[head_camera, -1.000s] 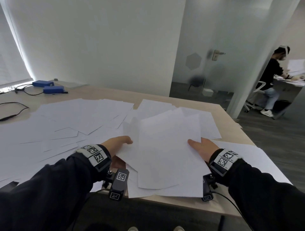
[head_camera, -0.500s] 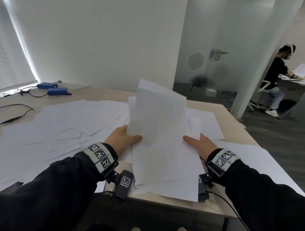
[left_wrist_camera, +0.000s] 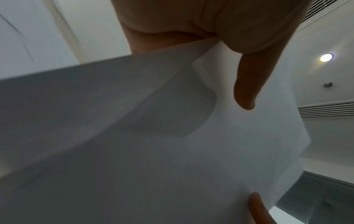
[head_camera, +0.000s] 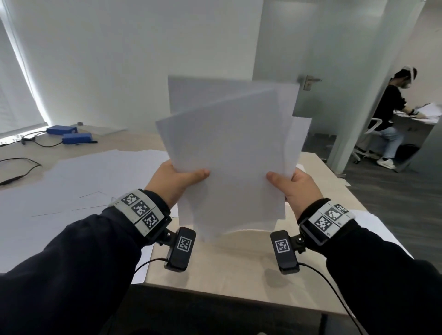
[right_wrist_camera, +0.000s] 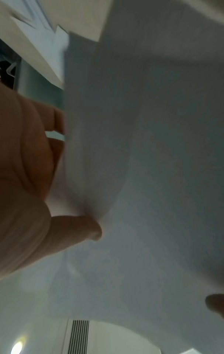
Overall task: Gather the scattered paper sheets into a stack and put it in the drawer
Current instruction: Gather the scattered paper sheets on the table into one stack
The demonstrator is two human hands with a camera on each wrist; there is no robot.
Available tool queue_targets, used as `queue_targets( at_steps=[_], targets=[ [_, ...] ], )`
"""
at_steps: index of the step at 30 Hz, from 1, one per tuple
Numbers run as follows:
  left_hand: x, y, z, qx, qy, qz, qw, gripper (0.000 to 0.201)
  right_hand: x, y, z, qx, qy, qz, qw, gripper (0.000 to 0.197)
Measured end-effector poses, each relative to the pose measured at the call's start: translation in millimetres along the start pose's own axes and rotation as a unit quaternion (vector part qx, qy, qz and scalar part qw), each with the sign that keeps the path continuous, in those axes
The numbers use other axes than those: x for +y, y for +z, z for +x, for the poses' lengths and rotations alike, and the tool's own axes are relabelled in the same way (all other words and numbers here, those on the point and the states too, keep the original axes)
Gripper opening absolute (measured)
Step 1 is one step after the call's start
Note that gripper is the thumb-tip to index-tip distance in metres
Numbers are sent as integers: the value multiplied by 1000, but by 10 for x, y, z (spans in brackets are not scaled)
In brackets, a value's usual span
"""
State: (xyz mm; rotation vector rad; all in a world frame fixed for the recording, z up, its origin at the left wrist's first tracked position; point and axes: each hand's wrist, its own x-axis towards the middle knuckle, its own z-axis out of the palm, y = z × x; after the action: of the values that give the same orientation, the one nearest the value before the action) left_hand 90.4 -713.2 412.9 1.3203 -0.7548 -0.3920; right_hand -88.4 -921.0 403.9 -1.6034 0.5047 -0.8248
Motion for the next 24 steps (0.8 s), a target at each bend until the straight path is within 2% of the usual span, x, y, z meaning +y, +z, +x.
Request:
queue_targets(
  at_steps=[6,13,18,24],
  targets=[
    [-186,171,-154,-7,-16,-14,1000,50,39,46,-107,11,-29,24,999,38],
    [-193,387,-220,23,-14,-54,998,43,78,119,-158,35,-38,27,998,46],
    [-199,387,-206,49,-32,-58,997,41,79,55,-208,74,-41,-2,996,30],
    [-382,365,-269,83,-63,5,995,33,206,7,-293,62,53,-39,996,25]
  ],
)
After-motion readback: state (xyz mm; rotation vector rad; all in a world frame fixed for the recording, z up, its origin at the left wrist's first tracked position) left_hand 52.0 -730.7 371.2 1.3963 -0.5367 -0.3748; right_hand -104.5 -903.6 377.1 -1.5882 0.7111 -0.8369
